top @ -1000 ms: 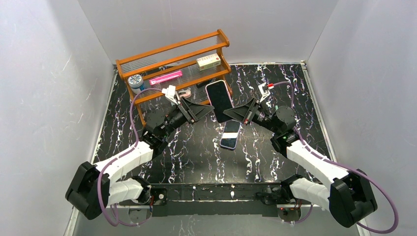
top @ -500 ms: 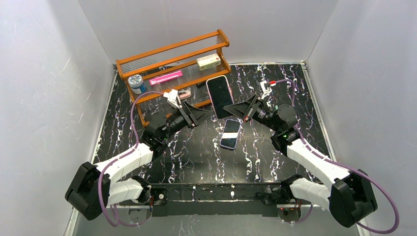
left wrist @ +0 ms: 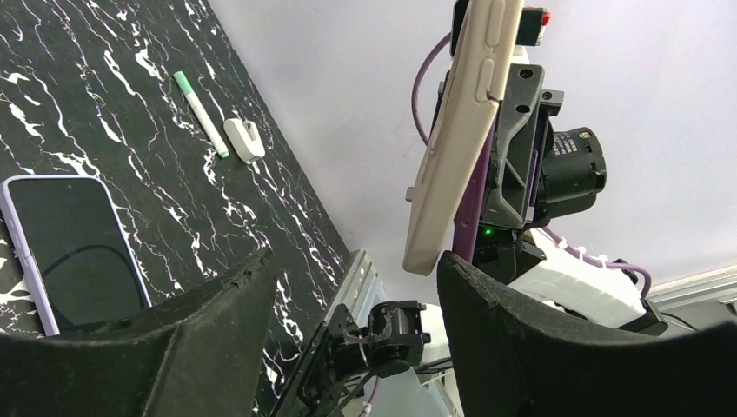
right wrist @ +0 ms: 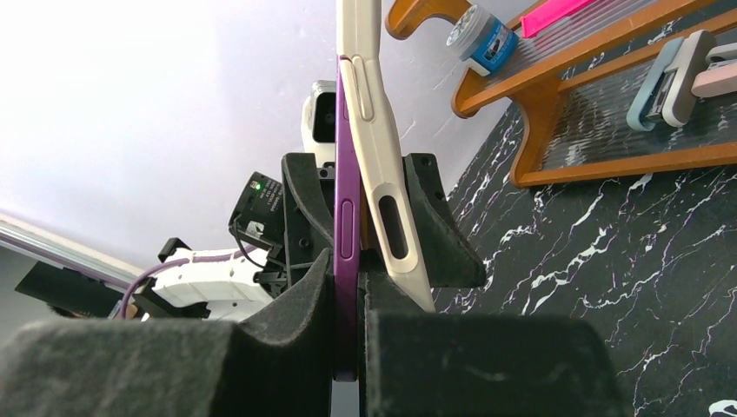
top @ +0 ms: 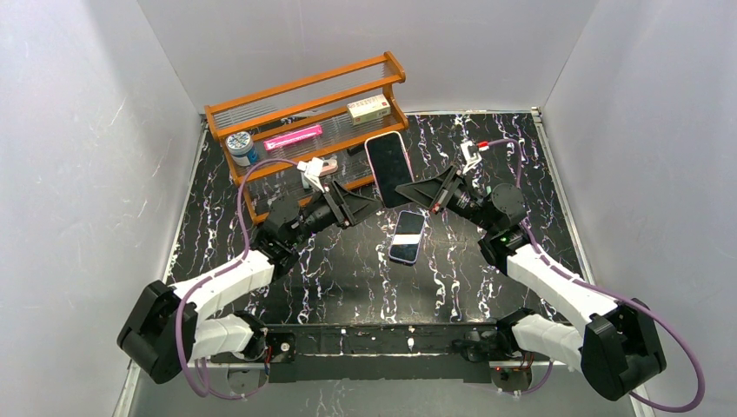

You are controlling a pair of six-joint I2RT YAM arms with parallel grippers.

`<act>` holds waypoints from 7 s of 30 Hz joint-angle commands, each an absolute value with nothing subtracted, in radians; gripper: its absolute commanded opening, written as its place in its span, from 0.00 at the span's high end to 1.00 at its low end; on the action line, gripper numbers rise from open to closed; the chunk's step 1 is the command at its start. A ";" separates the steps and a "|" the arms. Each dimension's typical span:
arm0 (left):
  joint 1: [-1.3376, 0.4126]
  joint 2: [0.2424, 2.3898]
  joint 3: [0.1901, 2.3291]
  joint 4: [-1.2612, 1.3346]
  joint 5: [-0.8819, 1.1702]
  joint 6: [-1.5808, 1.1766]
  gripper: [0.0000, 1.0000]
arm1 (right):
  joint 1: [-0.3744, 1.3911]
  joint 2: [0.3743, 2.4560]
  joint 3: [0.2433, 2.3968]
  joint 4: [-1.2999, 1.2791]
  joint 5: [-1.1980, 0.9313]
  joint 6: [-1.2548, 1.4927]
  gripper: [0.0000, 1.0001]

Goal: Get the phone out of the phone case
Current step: Remove the phone case from the phone, then place the phone case at the center of the board, then place the phone at the center of the board, then pick up the phone at the center of the board.

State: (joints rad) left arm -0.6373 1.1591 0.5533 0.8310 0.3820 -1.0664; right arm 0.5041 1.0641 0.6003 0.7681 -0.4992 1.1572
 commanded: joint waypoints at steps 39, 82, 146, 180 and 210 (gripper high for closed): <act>-0.615 1.468 0.923 0.844 0.038 -0.890 1.00 | 0.492 0.892 0.634 0.219 -0.616 0.995 0.99; -0.591 1.522 0.796 -0.137 0.244 -0.592 1.00 | 0.054 1.475 0.622 0.088 -0.481 0.650 0.97; -0.531 0.826 0.691 -0.373 -0.394 -0.242 0.02 | 0.710 1.573 1.137 -0.535 0.376 0.845 0.01; -0.531 0.771 0.613 -0.268 -0.364 -0.206 0.02 | 0.720 1.890 1.345 -0.723 0.312 0.963 0.01; -0.531 0.823 0.707 -0.280 -0.099 -0.320 0.02 | 0.719 1.862 1.263 -0.601 0.296 0.830 0.89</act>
State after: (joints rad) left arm -0.5358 0.7956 0.6441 -0.2863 -0.2039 -0.2489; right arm 0.7147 1.9087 1.3052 -0.6659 0.3092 0.8909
